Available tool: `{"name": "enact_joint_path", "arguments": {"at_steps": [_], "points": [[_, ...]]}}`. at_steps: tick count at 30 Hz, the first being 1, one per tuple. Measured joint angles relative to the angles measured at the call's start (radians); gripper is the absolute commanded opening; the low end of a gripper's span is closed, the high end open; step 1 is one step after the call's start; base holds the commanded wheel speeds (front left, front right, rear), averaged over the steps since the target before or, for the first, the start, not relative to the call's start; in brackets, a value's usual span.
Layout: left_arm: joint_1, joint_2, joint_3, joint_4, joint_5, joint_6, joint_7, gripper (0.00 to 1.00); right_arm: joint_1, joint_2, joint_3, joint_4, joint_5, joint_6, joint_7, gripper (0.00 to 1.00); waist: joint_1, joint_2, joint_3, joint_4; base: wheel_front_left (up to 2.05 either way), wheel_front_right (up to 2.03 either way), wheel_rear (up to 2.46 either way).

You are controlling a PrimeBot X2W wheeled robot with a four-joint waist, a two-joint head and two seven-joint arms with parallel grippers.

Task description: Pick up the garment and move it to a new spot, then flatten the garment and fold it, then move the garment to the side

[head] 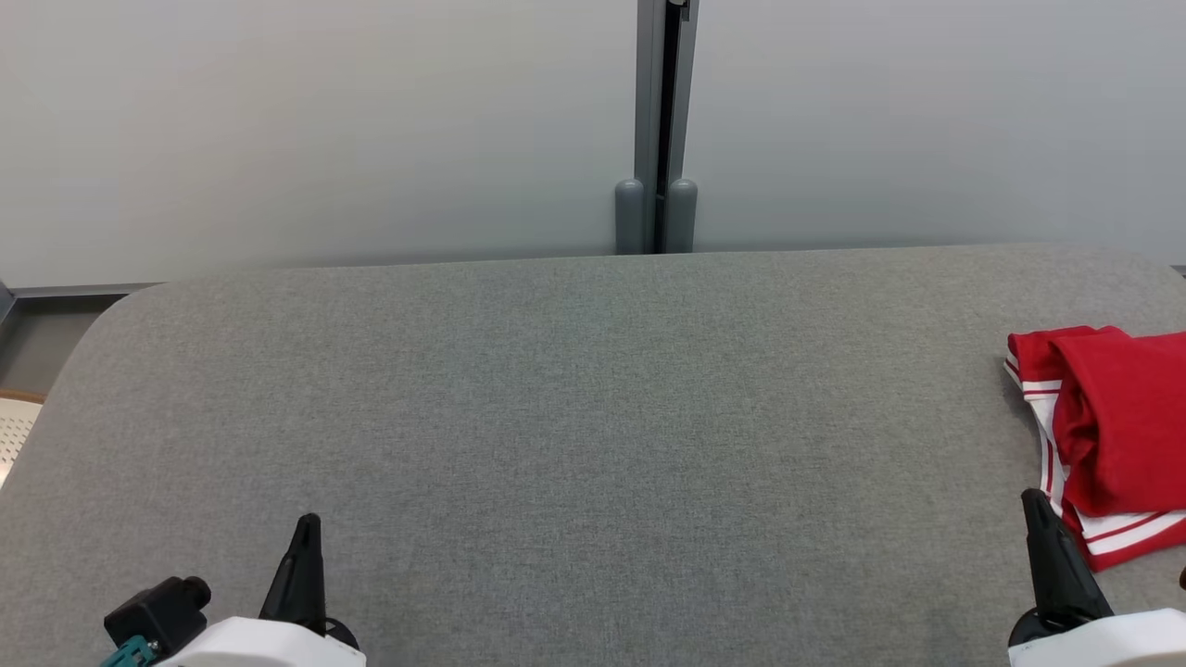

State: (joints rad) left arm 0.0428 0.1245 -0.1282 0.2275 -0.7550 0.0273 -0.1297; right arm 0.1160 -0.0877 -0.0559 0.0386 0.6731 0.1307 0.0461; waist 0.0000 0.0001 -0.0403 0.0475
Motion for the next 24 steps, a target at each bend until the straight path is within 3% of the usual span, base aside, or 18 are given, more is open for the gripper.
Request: {"name": "enact_joint_path", "arguments": {"at_steps": [24], "points": [[-0.051, -0.023, 0.081, 0.006, -0.285, -0.05, 0.081, 0.0, -0.072, 0.011, -0.019, 0.071, 0.311, 0.0, 0.024, 0.0, 0.0, 0.0, 0.011, -0.012, 0.0, 0.0, 0.0]]}}
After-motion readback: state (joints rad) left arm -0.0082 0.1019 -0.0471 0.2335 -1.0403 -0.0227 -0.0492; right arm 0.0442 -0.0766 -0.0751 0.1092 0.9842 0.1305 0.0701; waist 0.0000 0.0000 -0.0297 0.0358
